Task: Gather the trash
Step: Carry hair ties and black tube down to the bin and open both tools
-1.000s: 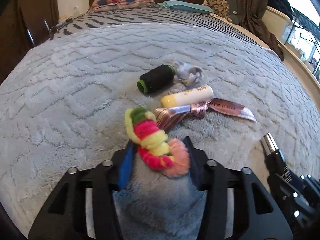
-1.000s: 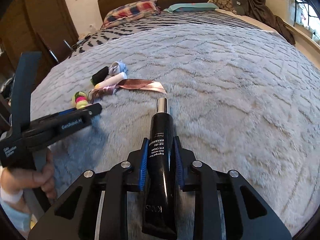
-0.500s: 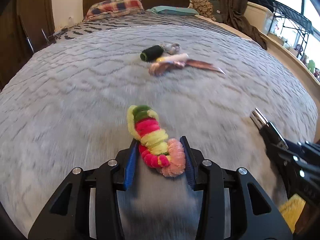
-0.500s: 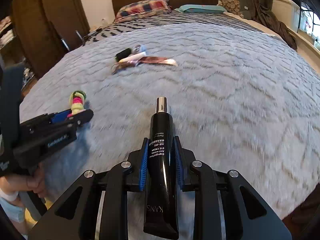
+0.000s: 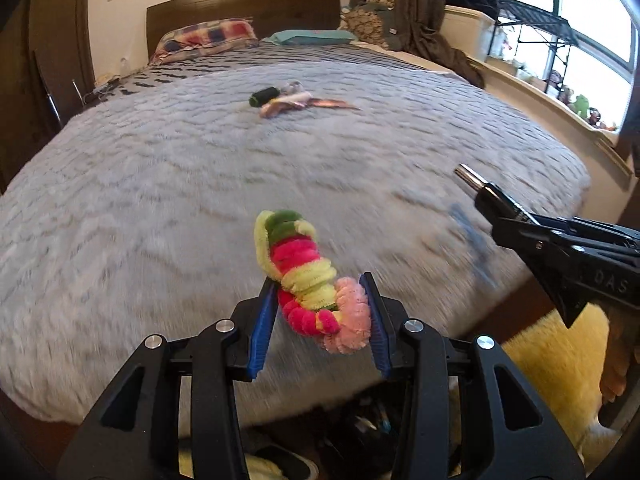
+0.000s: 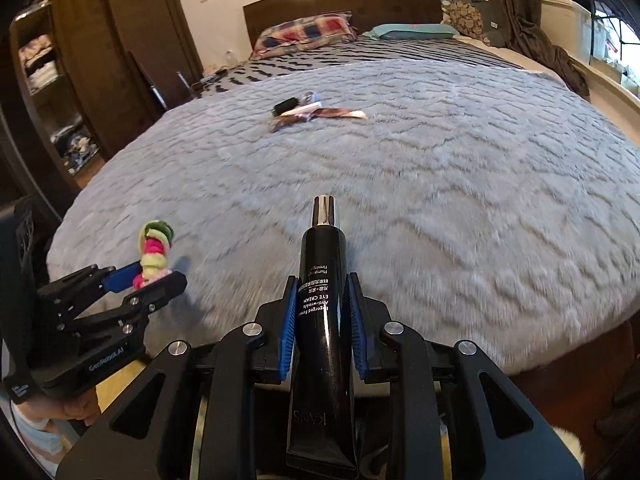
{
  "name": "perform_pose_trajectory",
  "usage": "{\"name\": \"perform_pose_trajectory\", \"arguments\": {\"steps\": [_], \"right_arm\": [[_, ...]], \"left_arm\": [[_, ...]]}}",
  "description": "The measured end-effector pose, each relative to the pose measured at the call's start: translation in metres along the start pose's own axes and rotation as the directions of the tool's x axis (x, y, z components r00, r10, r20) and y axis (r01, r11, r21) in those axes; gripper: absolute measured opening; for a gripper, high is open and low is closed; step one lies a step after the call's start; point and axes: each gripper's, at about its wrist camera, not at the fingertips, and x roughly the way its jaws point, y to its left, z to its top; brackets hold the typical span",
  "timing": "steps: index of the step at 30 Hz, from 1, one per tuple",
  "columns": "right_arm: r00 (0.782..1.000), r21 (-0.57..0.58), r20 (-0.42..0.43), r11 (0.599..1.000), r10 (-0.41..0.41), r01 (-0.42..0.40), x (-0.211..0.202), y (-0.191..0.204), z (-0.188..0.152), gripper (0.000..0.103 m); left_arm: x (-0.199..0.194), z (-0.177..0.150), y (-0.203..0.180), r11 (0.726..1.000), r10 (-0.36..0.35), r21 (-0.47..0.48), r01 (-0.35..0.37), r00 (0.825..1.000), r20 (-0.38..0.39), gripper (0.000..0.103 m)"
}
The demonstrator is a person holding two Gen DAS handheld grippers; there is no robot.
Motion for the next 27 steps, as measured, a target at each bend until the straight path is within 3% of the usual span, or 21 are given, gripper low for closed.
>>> {"name": "perform_pose_trajectory", "arguments": {"steps": [9, 15, 21, 27], "right_arm": [[0.997, 0.006, -0.078, 1.0, 0.012, -0.011, -0.008, 0.008, -0.057, 0.025], [0.968, 0.021, -0.244, 0.998, 0.056, -0.052, 0.018, 0.012, -0.098, 0.025], [0.932, 0.038, -0.358, 0.998, 0.059, -0.049, 0.052, 0.014, -0.124, 0.025], [0.906, 0.071, -0.419, 0.997, 0.061, -0.034, 0.074, 0.006, -0.14, 0.025]], "left_arm": [[-0.016, -0.066, -0.017, 1.0, -0.027, 0.008, 0.027, 0.996, -0.083, 0.039], [0.001, -0.1, -0.012, 0.997, -0.067, -0.039, 0.061, 0.978, -0.197, 0.039], [0.026, -0.122, -0.009, 0.995, -0.092, -0.069, 0.074, 0.952, -0.294, 0.039], [0.061, -0.143, -0.012, 0.986, -0.156, -0.114, 0.119, 0.9, -0.407, 0.039]]}}
